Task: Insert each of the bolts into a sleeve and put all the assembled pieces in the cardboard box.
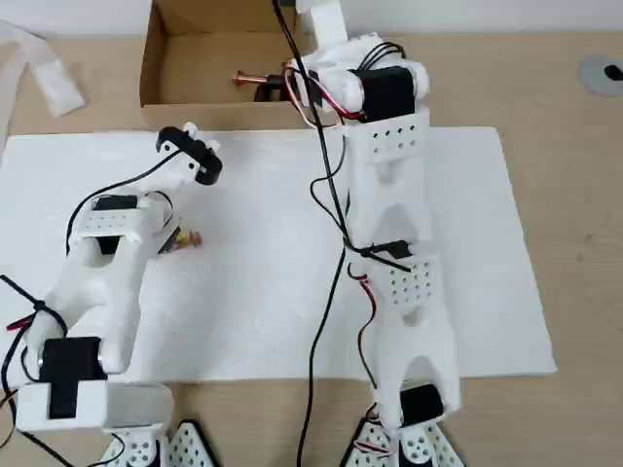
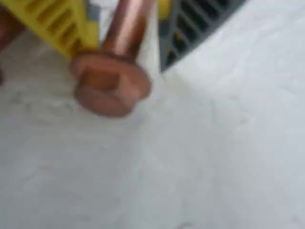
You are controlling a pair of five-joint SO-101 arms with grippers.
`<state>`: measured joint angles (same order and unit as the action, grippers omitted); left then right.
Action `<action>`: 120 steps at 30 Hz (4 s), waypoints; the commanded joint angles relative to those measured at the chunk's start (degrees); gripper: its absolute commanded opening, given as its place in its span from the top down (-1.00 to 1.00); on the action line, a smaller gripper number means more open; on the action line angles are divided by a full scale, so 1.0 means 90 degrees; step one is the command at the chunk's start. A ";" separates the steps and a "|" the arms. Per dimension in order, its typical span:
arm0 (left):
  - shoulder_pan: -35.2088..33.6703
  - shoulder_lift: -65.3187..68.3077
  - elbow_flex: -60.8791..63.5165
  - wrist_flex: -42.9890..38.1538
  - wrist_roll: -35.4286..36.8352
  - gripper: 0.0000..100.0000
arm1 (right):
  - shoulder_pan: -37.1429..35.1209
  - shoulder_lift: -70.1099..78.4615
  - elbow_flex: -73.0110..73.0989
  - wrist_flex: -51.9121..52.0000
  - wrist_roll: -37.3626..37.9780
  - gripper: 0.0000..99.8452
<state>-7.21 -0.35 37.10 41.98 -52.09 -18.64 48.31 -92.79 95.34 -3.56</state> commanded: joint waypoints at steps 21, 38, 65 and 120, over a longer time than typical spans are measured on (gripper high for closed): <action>0.0049 -0.3062 -0.1201 0.2276 0.1348 0.98 | 0.0474 -0.1695 -0.0239 0.0811 -0.0381 0.55; 0.0186 -0.7448 0.0313 0.3839 0.1211 0.98 | 0.0288 -0.1685 0.4987 0.0762 -0.1807 0.55; 0.0195 -0.9021 0.1524 0.3858 0.1182 0.98 | 0.0230 -0.1675 0.7937 -0.1280 -0.1592 0.55; 0.0186 -0.8991 0.1524 0.4220 0.0869 0.98 | -0.0503 0.1001 0.4078 -0.1495 -0.0762 0.29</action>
<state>-6.24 -80.97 51.16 79.78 -43.91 -22.68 55.78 -51.82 81.63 -10.33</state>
